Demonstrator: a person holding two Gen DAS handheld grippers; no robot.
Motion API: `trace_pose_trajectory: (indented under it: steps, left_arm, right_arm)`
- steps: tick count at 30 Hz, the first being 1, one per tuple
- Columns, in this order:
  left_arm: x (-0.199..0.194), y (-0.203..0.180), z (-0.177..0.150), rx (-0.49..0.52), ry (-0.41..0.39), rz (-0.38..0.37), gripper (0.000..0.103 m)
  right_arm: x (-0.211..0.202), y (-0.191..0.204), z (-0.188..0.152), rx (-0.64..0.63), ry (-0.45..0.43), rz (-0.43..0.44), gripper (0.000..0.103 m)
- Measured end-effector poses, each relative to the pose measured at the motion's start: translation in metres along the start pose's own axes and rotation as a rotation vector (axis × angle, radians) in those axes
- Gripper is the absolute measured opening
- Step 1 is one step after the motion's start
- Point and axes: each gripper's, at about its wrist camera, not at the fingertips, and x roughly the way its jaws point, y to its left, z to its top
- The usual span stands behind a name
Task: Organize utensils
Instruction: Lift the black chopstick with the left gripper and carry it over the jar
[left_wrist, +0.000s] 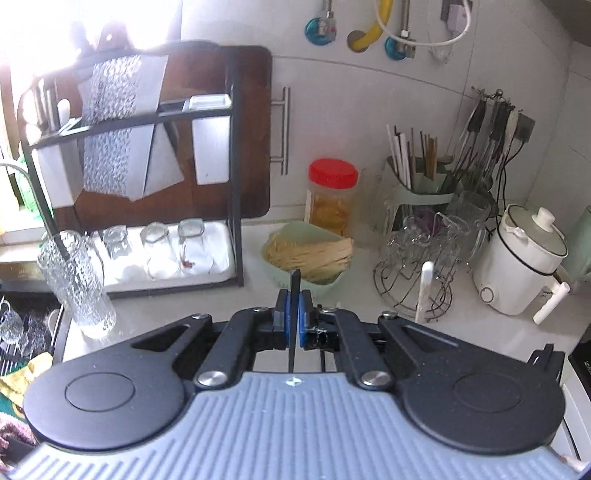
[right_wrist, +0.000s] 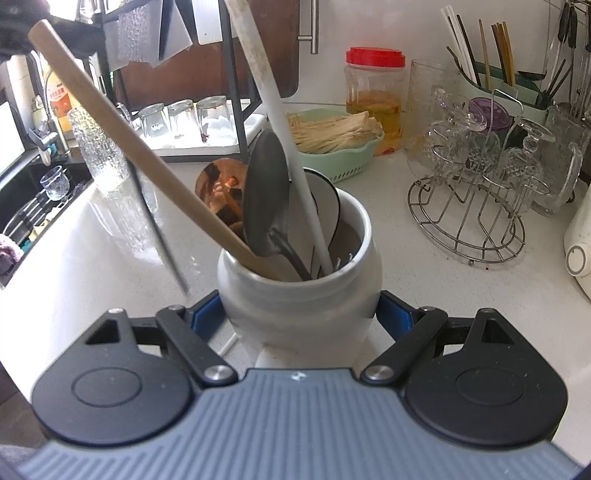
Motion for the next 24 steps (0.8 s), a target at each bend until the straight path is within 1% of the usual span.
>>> trace_pose_trajectory:
  steps: [5, 8, 15, 24]
  left_arm:
    - [-0.004, -0.012, 0.014, 0.024, -0.029, -0.025, 0.005]
    - [-0.011, -0.021, 0.025, 0.054, -0.054, -0.033, 0.005]
    - [-0.030, -0.032, 0.054, 0.081, -0.108, -0.057, 0.005]
    - [-0.059, -0.054, 0.087, 0.121, -0.189, -0.129, 0.005]
  right_arm:
    - [0.000, 0.001, 0.000, 0.000, -0.005, 0.002, 0.090]
    - [0.001, 0.000, 0.000, -0.002, -0.005, 0.004, 0.090]
    - [0.002, -0.001, 0.001, -0.003, -0.001, 0.008, 0.090]
    - [0.002, 0.000, 0.001, 0.010, -0.003, 0.003, 0.090]
